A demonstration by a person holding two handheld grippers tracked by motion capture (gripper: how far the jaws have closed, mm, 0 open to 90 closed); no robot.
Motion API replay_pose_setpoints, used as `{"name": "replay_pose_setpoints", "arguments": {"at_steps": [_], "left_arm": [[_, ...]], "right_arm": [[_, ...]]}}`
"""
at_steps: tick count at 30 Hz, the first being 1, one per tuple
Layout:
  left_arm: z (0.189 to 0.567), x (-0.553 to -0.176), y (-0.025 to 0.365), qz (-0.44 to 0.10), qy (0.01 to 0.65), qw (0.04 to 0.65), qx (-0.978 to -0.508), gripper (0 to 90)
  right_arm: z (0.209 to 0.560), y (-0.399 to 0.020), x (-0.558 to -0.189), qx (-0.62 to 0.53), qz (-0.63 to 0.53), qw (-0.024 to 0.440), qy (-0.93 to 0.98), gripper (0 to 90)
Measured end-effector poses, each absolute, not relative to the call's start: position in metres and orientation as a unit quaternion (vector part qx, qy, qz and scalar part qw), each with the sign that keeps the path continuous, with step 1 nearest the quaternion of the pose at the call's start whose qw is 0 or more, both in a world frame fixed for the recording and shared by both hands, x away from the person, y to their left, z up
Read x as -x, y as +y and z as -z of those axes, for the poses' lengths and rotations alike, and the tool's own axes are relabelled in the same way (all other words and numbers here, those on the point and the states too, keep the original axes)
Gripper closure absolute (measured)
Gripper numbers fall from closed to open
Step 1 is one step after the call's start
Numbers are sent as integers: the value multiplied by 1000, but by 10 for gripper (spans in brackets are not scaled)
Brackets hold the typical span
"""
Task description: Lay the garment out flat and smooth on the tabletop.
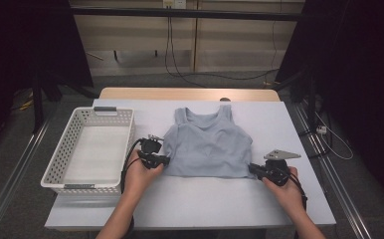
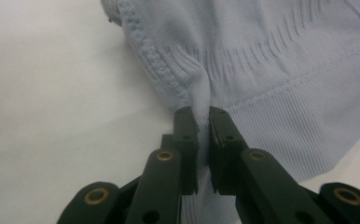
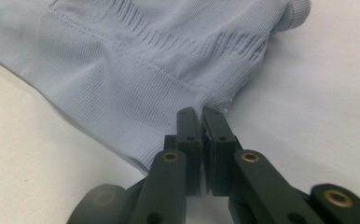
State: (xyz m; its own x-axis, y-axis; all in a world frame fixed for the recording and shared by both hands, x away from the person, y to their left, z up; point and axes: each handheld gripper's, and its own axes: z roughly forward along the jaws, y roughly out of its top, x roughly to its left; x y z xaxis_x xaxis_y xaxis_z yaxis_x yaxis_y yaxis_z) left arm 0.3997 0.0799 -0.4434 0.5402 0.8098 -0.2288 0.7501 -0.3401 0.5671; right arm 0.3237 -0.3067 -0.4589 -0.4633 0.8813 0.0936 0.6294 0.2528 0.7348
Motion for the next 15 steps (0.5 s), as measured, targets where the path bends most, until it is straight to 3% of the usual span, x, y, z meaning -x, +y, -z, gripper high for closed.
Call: {"name": "replay_pose_setpoints", "arguments": {"at_steps": [15], "left_arm": [[429,-374,84,3,451,331,-829,832]], "right_arm": [[443,-314,-303,-466,-364,180,786,872]]}}
